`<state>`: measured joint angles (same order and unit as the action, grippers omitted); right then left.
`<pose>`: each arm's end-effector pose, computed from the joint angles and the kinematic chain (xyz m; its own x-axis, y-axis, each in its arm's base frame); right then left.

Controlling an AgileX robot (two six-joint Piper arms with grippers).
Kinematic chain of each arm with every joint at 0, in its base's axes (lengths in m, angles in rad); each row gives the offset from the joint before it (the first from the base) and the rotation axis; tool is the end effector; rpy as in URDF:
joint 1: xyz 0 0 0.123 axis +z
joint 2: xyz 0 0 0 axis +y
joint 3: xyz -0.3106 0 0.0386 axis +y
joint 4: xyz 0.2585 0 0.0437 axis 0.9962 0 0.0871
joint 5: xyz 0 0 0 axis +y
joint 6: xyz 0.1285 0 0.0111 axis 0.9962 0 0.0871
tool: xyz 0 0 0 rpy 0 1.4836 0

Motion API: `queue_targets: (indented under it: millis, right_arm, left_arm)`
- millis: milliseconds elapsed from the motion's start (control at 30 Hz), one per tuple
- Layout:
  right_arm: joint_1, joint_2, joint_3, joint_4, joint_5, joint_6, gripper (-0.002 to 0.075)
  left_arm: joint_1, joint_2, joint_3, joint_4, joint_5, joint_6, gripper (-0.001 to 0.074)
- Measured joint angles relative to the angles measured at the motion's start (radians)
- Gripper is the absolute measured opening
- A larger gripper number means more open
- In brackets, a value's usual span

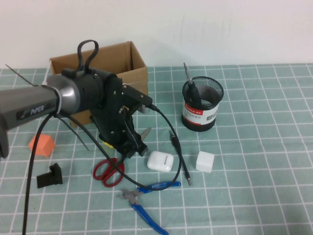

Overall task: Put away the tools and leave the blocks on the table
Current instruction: Pick up the scissors from the table

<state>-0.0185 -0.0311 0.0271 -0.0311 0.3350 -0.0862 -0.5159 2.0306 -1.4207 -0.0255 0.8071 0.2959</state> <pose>0.0718 -0.0027 0.1654 -0.2429 -0.1108 -0.9637 0.0004 0.9934 -0.1144 0.3816 -0.2191 0.1467 -0.6757 0.6989 -0.2345 0.7100 0.7026 0.0484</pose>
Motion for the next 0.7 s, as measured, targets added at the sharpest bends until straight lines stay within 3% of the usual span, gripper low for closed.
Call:
queue_targets:
  millis: [467, 700]
  right_arm:
    - [0.0, 0.0, 0.0, 0.0, 0.0, 0.0, -0.0006]
    - [0.0, 0.0, 0.0, 0.0, 0.0, 0.0, -0.0006]
  left_arm:
    - [0.002, 0.015, -0.019, -0.054, 0.044, 0.104, 0.0264]
    - [0.002, 0.027, -0.038, -0.034, 0.083, 0.142, 0.0148]
